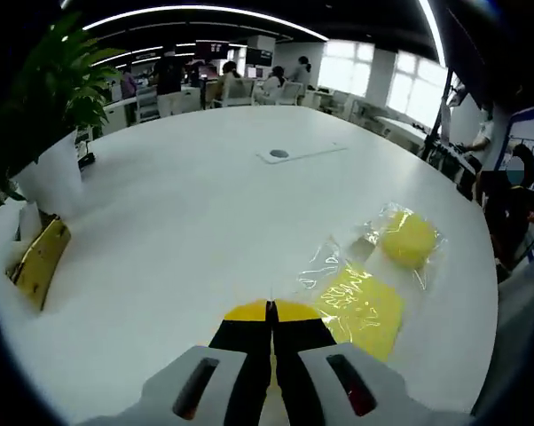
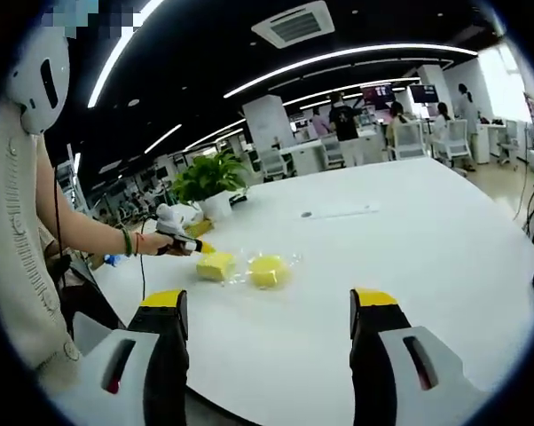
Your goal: Compare the silicone blocks by pressing each to a similar depth, holding the contact briefly, and releasing to observe deformation and rebound differences across the visible hardness samples.
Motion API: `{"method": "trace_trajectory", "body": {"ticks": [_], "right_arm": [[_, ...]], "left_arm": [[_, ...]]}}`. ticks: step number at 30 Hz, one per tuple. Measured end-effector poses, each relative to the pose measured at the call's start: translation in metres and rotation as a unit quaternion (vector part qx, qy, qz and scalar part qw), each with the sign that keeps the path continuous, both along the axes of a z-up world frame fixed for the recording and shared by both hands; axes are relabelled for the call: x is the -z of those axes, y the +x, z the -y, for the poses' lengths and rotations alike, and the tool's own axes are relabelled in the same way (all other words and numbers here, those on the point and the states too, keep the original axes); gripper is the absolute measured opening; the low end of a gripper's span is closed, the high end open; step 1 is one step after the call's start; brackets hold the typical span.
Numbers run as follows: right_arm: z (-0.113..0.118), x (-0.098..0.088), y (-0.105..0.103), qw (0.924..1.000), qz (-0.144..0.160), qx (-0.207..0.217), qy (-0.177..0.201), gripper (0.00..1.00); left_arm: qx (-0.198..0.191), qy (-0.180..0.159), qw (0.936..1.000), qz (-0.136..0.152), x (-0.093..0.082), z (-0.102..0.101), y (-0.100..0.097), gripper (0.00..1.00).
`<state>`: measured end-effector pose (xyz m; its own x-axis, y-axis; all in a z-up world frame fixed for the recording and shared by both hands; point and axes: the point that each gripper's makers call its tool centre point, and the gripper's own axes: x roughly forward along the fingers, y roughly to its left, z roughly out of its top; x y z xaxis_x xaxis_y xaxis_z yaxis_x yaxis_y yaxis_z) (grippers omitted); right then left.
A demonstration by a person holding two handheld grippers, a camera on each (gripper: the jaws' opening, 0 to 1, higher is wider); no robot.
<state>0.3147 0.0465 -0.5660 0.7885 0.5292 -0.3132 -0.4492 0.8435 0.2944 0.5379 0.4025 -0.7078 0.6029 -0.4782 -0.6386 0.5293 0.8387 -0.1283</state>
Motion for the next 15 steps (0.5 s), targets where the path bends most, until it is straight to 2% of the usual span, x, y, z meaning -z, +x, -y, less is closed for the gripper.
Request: {"method": "trace_trajectory", "body": {"ticks": [7, 15], "right_arm": [[-0.0028, 0.0028, 0.0025, 1.0, -0.006, -0.005, -0.001, 0.68], [-0.0073, 0.0026, 0.0042, 0.9999, -0.006, -0.016, -0.001, 0.68]], "left_arm": [[0.004, -0.002, 1.0, 0.007, 0.0007, -0.002, 0.0015, 0.0], [-0.017, -0.023, 0.9996, 0.007, -0.0025, -0.0028, 0.0009, 0.0]]}}
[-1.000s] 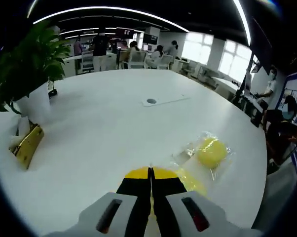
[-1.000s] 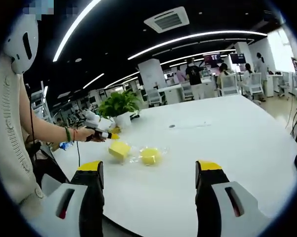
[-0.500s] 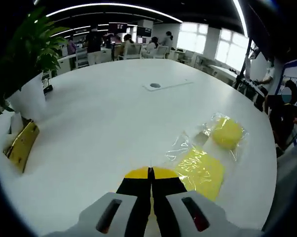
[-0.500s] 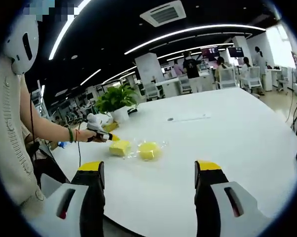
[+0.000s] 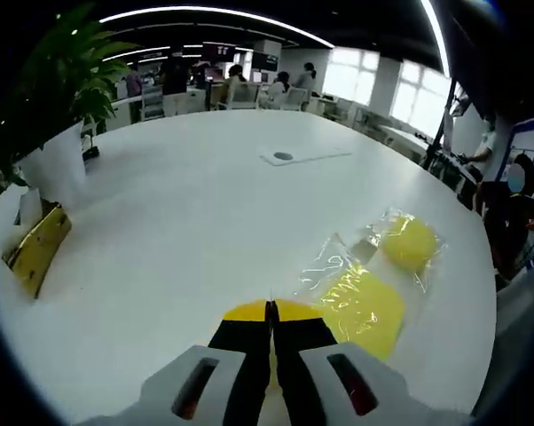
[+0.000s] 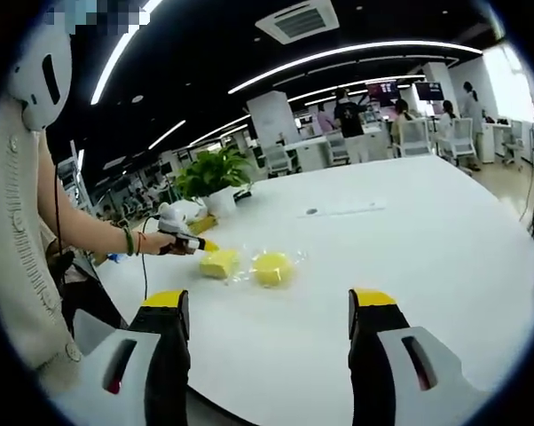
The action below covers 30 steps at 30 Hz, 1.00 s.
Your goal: Compare the silicone blocks by pressing each to a similar depth, holding the contact briefly, and releasing to observe deformation and rebound differences across the visible hardness samples.
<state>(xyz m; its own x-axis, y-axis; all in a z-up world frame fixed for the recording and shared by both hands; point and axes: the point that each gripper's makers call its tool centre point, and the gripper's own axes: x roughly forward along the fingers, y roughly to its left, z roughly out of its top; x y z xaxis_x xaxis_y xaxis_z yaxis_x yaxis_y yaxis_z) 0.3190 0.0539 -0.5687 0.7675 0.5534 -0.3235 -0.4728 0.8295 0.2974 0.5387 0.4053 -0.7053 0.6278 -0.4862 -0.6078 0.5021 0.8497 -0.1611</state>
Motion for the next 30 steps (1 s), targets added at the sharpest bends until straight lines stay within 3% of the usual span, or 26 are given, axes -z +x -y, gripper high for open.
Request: {"method": "trace_trajectory", "body": {"ticks": [9, 19, 30], "right_arm": [[0.0, 0.001, 0.0, 1.0, 0.002, -0.007, -0.002, 0.67], [-0.006, 0.001, -0.002, 0.9999, 0.001, -0.015, -0.003, 0.66], [-0.018, -0.007, -0.001, 0.9991, 0.016, -0.039, 0.002, 0.65]], "left_arm": [[-0.019, 0.009, 0.9998, 0.006, -0.002, -0.007, 0.001, 0.03], [-0.062, 0.02, 0.9977, 0.021, -0.01, -0.027, 0.001, 0.28], [-0.077, 0.016, 0.996, 0.041, -0.034, -0.034, -0.028, 0.36]]}}
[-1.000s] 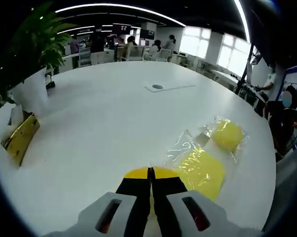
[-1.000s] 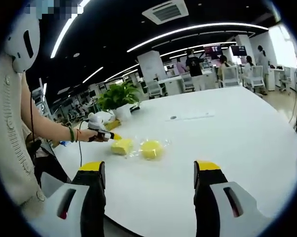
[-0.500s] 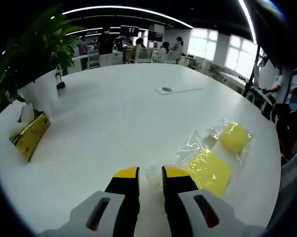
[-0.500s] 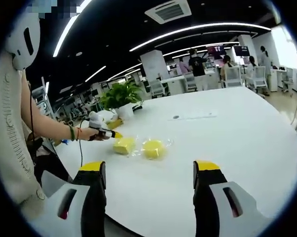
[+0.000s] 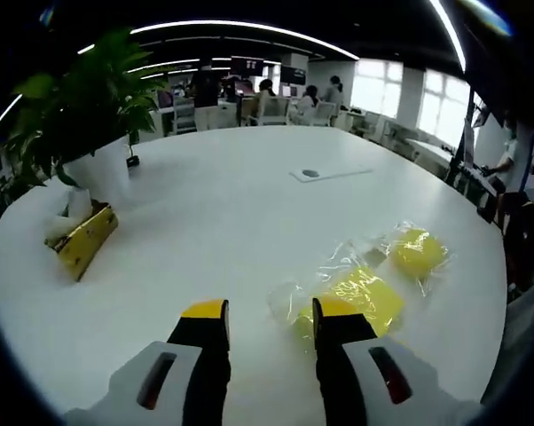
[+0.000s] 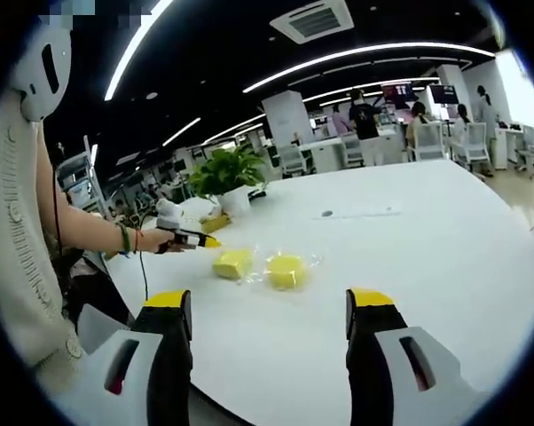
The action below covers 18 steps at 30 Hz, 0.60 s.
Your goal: Compare the silicone blocks by pressing each to a similar depth, holding the contact briefly, and releasing to observe deformation and rebound differences across the visible hardness samples.
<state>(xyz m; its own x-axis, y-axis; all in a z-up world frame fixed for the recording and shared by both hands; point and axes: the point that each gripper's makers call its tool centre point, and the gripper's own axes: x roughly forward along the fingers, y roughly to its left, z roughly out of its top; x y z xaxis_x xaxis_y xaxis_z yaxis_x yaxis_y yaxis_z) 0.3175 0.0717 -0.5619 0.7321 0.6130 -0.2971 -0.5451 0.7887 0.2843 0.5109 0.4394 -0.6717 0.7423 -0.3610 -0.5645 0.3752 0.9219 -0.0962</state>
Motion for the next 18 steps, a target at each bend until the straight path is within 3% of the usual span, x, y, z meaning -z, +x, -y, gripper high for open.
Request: {"method": "trace_trajectory", "body": {"ticks": [9, 18], "right_arm": [[-0.005, -0.006, -0.004, 0.9995, 0.019, -0.022, 0.007, 0.65], [-0.009, -0.018, -0.011, 0.9979, 0.046, -0.045, 0.008, 0.64]], "left_arm": [[-0.015, -0.015, 0.9994, 0.026, -0.031, -0.003, -0.04, 0.41], [-0.026, -0.034, 0.9974, 0.059, -0.068, 0.006, -0.082, 0.46]]}}
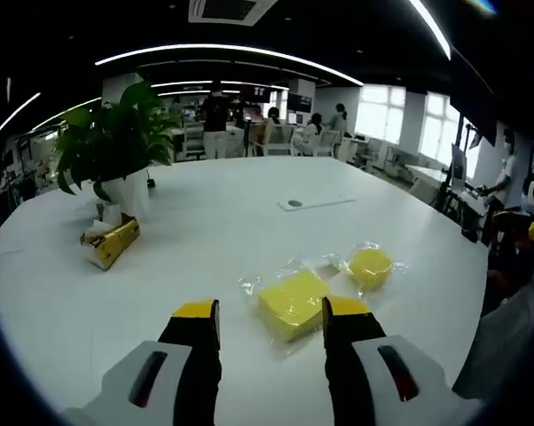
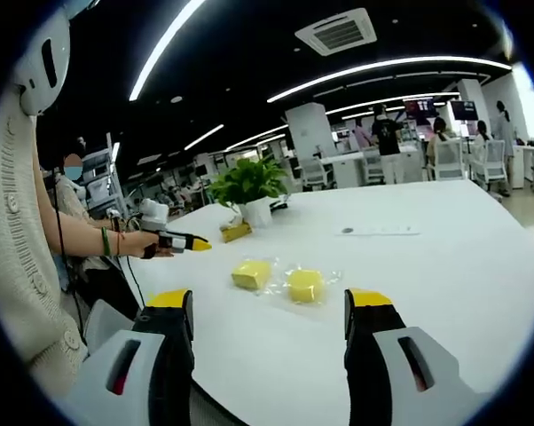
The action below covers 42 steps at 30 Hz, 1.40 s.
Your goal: Compare the silicone blocks by pressing each to a similar depth, holding the contact briefly, and releasing to observe deformation and rebound differences across the visible hardness samples.
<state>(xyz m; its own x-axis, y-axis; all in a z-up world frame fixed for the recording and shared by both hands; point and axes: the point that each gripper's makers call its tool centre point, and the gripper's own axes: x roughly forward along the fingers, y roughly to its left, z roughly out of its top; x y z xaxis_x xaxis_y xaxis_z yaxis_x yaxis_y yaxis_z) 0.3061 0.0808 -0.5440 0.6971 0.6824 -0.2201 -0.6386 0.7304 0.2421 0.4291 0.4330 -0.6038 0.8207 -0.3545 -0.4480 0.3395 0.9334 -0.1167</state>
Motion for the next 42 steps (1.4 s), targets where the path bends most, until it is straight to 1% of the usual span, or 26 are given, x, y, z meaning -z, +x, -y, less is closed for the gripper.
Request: {"method": "trace_trajectory", "body": {"ticks": [3, 5, 10, 13, 19, 27, 31, 33, 35, 37, 39, 41, 42], "right_arm": [[-0.002, -0.006, -0.003, 0.9999, 0.009, -0.005, 0.004, 0.64], [-0.004, -0.01, -0.004, 0.9999, 0.013, -0.008, 0.006, 0.64], [-0.007, -0.016, -0.008, 0.9996, 0.02, -0.017, 0.007, 0.64], [-0.007, -0.019, -0.009, 0.9995, 0.023, -0.02, 0.009, 0.64], [-0.006, -0.019, -0.008, 0.9997, 0.016, -0.019, 0.002, 0.64], [-0.002, -0.019, -0.007, 0.9998, 0.005, -0.011, 0.018, 0.66], [0.0, -0.015, -0.007, 0.9997, -0.011, -0.005, 0.019, 0.65], [0.001, -0.013, -0.008, 0.9998, -0.009, -0.005, 0.019, 0.65], [0.003, -0.01, -0.009, 0.9997, -0.014, -0.002, 0.019, 0.65], [0.005, -0.007, -0.01, 0.9996, -0.021, 0.002, 0.019, 0.67], [0.008, -0.001, -0.011, 0.9992, -0.035, 0.006, 0.018, 0.71], [0.011, 0.0, -0.012, 0.9992, -0.033, 0.008, 0.019, 0.73], [0.012, 0.001, -0.012, 0.9993, -0.032, 0.009, 0.018, 0.72]], "left_arm": [[-0.005, -0.02, 0.9997, 0.011, -0.014, 0.006, -0.015, 0.49], [-0.008, -0.024, 0.9995, 0.017, -0.021, 0.009, -0.025, 0.51], [-0.011, -0.032, 0.9989, 0.033, -0.037, 0.019, -0.048, 0.52], [-0.015, -0.044, 0.9981, 0.041, -0.045, 0.024, -0.06, 0.53], [-0.013, -0.046, 0.9971, 0.06, -0.06, 0.036, -0.082, 0.56], [-0.001, -0.045, 0.9958, 0.079, -0.077, 0.054, -0.111, 0.61], [-0.004, -0.046, 0.9955, 0.083, -0.079, 0.055, -0.119, 0.64], [-0.005, -0.045, 0.9954, 0.085, -0.079, 0.055, -0.123, 0.66], [-0.004, -0.046, 0.9955, 0.082, -0.077, 0.057, -0.127, 0.66], [-0.005, -0.05, 0.9957, 0.077, -0.074, 0.058, -0.131, 0.67], [-0.007, -0.053, 0.9959, 0.073, -0.072, 0.059, -0.136, 0.68], [-0.008, -0.057, 0.9959, 0.069, -0.071, 0.061, -0.139, 0.68], [-0.008, -0.056, 0.9961, 0.067, -0.07, 0.062, -0.141, 0.68]]}}
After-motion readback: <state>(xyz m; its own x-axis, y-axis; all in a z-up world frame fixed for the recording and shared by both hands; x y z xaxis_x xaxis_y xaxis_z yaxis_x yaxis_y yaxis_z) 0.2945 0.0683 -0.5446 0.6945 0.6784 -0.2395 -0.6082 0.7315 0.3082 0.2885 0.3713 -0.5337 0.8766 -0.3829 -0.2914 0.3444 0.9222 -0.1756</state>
